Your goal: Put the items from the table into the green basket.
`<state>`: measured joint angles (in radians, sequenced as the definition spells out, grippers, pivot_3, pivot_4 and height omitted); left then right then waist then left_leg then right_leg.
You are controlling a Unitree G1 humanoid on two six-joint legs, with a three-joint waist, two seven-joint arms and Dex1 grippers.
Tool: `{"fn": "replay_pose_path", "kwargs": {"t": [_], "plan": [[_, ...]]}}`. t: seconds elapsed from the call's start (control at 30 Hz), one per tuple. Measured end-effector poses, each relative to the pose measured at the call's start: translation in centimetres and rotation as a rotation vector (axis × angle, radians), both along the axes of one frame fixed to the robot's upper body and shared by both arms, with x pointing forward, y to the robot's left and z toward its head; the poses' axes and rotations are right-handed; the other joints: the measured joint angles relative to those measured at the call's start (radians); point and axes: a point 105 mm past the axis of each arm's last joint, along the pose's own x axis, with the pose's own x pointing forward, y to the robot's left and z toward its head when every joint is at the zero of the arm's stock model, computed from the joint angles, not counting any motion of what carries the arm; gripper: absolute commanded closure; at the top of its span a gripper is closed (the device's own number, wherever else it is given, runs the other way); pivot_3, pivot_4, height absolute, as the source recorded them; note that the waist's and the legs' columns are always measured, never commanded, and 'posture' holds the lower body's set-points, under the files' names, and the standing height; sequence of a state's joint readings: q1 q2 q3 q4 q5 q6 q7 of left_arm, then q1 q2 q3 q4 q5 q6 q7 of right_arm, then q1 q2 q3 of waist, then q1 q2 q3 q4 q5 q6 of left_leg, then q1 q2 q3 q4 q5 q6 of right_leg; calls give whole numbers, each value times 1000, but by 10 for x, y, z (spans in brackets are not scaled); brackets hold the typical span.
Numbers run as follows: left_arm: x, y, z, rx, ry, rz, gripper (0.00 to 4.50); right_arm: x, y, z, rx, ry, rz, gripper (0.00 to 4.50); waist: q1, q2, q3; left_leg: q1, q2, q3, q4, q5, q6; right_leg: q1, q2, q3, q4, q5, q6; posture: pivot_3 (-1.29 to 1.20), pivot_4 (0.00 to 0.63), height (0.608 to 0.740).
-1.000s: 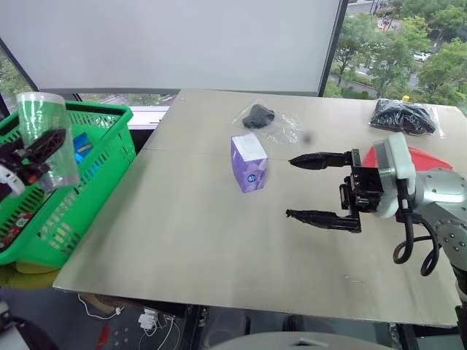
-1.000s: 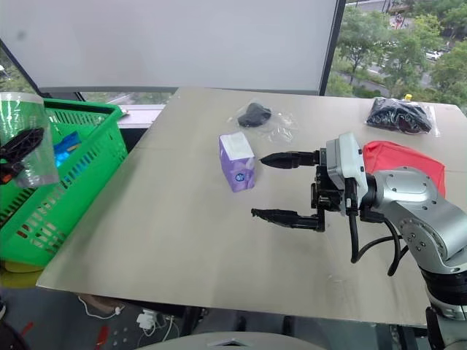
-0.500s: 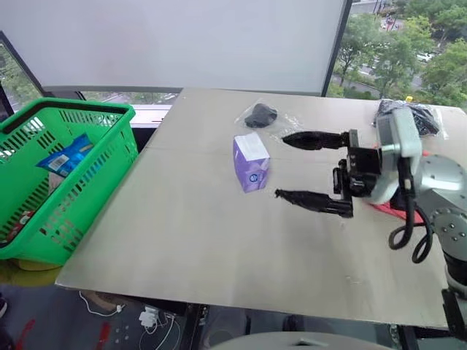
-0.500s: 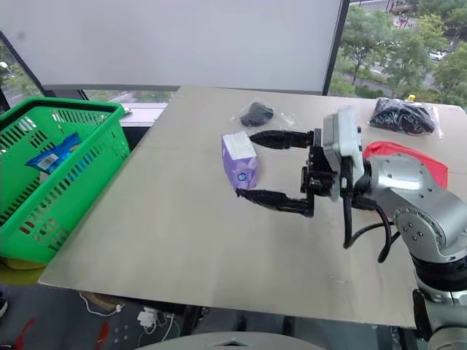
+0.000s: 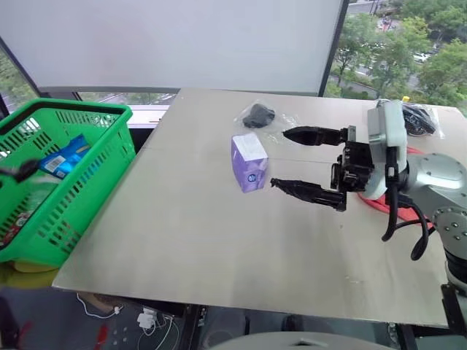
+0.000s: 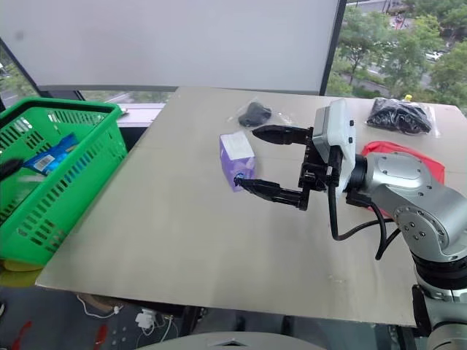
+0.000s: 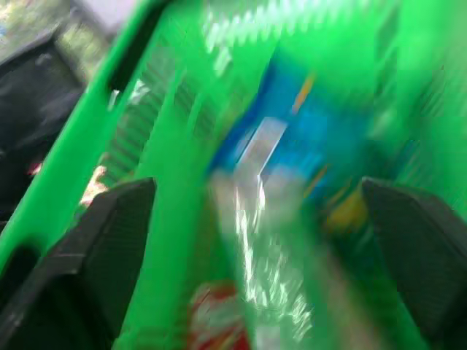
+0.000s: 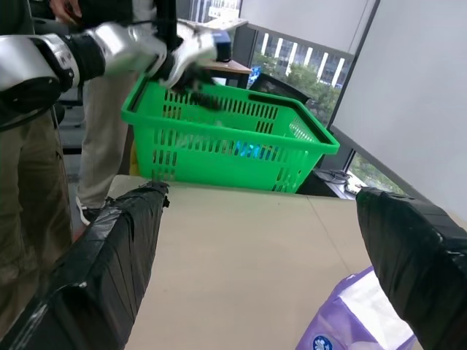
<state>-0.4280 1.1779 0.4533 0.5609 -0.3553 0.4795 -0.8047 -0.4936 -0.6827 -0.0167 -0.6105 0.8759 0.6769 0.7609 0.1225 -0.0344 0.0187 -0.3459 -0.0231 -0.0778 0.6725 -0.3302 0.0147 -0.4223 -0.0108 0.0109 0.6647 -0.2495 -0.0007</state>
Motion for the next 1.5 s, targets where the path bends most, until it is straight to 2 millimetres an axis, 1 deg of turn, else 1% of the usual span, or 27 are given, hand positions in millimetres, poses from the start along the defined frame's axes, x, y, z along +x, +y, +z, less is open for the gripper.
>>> {"fn": "replay_pose_path", "kwargs": {"t": [0.03, 0.07, 0.1, 0.13, 0.17, 0.2, 0.27, 0.3, 0.33, 0.4, 0.47, 0.53, 0.6, 0.67, 0.7, 0.77, 0.8, 0.93, 1.0, 1.13, 1.2, 1.27, 1.33, 1.43, 1.5], "plan": [[5, -25, 11, -81, -26, -109, 96, 1, -1, -2, -8, 6, -8, 0, -2, 0, 0, 0, 0, 0, 1, 0, 0, 0, 0, 0, 0, 0, 0, 118, 0, 740], [8, -41, 15, -136, -31, -175, 96, 1, -3, -4, -13, 8, -14, 0, -4, 0, 0, 0, 0, 0, 1, 0, 0, 0, 0, 0, 0, 0, 0, 111, 0, 740], [11, -75, 23, -216, -31, -309, 96, 1, -6, -9, -32, 19, -31, 0, -6, 1, -1, 0, 0, 0, 1, 0, 0, 0, 0, 1, 0, 0, 0, 99, 0, 740], [17, -102, 27, -283, -36, -394, 96, 2, -10, -12, -43, 27, -48, 0, -7, 1, -1, 0, 0, 0, 2, 0, 0, 1, 0, 1, 0, 0, 0, 90, 0, 740], [23, -134, 29, -345, -34, -482, 96, 3, -12, -15, -51, 34, -65, 0, -5, 2, -1, 0, 0, 0, 4, 0, 1, 2, 0, 0, 1, 0, 0, 69, 0, 740], [25, -153, 25, -359, -11, -527, 96, 3, -13, -16, -53, 34, -71, 0, -11, 3, -1, 0, 0, 0, 4, 0, 1, 2, 0, 1, 2, 0, 0, 51, 0, 740], [31, -187, 5, -359, 65, -572, 96, 2, -17, -17, -64, 27, -94, 0, -29, 7, -4, 2, -1, 1, 4, 0, 0, 2, 0, 3, 5, 0, 0, 12, 0, 740], [39, -210, -5, -405, 81, -583, 96, 1, -22, -18, -70, 24, -123, 0, -36, 9, -5, 2, 0, 2, 5, 0, 0, 2, 0, 4, 5, 0, 0, -13, 0, 740], [44, -242, -22, -440, 127, -614, 96, 1, -23, -19, -71, 24, -143, 0, -47, 9, -5, 1, 0, 2, 8, 0, 0, 2, 1, 4, 5, 0, 0, -30, 0, 740], [44, -263, -38, -433, 194, -621, 96, -3, -24, -20, -81, 15, -156, 0, -73, 9, -5, 1, 0, 3, 9, 2, -3, 1, 2, 5, 7, 0, 0, -68, 0, 740], [48, -284, -48, -465, 216, -575, 96, -6, -32, -28, -112, 30, -199, 0, -98, 9, -5, 1, 0, 3, 9, 2, -2, 1, 2, 7, 8, 0, 0, -102, 0, 740], [46, -299, -62, -501, 275, -531, 96, -9, -37, -33, -126, 45, -232, 0, -124, 9, -5, 1, 1, 5, 10, 1, -2, 1, 2, 8, 8, 0, 0, -119, 0, 740], [44, -305, -66, -495, 308, -483, 96, -12, -42, -34, -130, 42, -267, 0, -147, 10, -5, 2, 1, 6, 10, 0, 0, 1, 3, 9, 9, 0, 0, -146, 0, 740], [45, -301, -67, -457, 315, -426, 96, -14, -44, -32, -128, 33, -284, 0, -164, 13, -7, 3, 1, 6, 10, 0, 1, 3, 3, 10, 10, 0, 0, -158, 0, 740], [47, -299, -68, -421, 316, -379, 96, -16, -46, -33, -128, 32, -300, 0, -168, 14, -7, 4, 1, 7, 10, -1, 1, 7, 4, 11, 9, 0, 1, -165, 0, 740], [48, -298, -70, -364, 318, -343, 96, -17, -47, -32, -126, 25, -311, 0, -169, 17, -7, 10, 1, 7, 9, -1, 2, 12, 4, 11, 9, 0, 1, -171, 0, 740], [49, -299, -72, -326, 317, -329, 96, -17, -47, -31, -124, 19, -317, 0, -169, 17, -7, 15, 1, 7, 9, -1, 1, 13, 5, 12, 9, 0, 1, -175, 0, 740], [52, -299, -73, -149, 273, -322, 96, -19, -46, -32, -123, 17, -322, 0, -171, 19, -5, 19, 2, 10, 8, 1, -1, 15, 8, 16, 9, -1, 1, -177, 0, 740], [53, -298, -78, -65, 239, -337, 96, -19, -47, -32, -123, 20, -329, 0, -176, 20, -5, 19, 3, 12, 7, 2, -3, 15, 9, 18, 8, -1, 1, -177, 0, 740], [54, -293, -84, 43, 186, -339, 96, -20, -47, -33, -132, 21, -331, 0, -183, 20, -5, 18, 3, 14, 6, 1, -2, 15, 8, 19, 6, -1, 1, -172, 0, 740], [56, -294, -87, 67, 166, -344, 96, -20, -47, -33, -132, 21, -330, 0, -183, 20, -5, 18, 3, 14, 6, 1, -2, 15, 8, 19, 5, -1, 1, -180, 0, 740], [58, -302, -89, 33, 158, -354, 96, -20, -47, -32, -134, 19, -330, 0, -181, 20, -5, 18, 3, 14, 6, -1, 2, 15, 8, 19, 5, -1, 2, -181, 0, 740], [57, -305, -90, 0, 151, -366, 96, -20, -47, -32, -137, 17, -330, 0, -183, 20, -5, 18, 3, 14, 6, -1, 2, 15, 9, 20, 5, -1, 2, -180, 0, 740], [46, -309, -88, -55, 124, -448, 96, -21, -47, -32, -142, 18, -326, 0, -193, 21, -4, 18, 4, 15, 5, -1, 2, 15, 9, 21, 5, -1, 2, -166, 0, 740], [39, -303, -89, -37, 104, -476, 96, -21, -47, -32, -144, 17, -325, 0, -194, 21, -4, 18, 5, 17, 4, -1, 2, 15, 10, 22, 5, -1, 2, -162, 0, 740]]}}
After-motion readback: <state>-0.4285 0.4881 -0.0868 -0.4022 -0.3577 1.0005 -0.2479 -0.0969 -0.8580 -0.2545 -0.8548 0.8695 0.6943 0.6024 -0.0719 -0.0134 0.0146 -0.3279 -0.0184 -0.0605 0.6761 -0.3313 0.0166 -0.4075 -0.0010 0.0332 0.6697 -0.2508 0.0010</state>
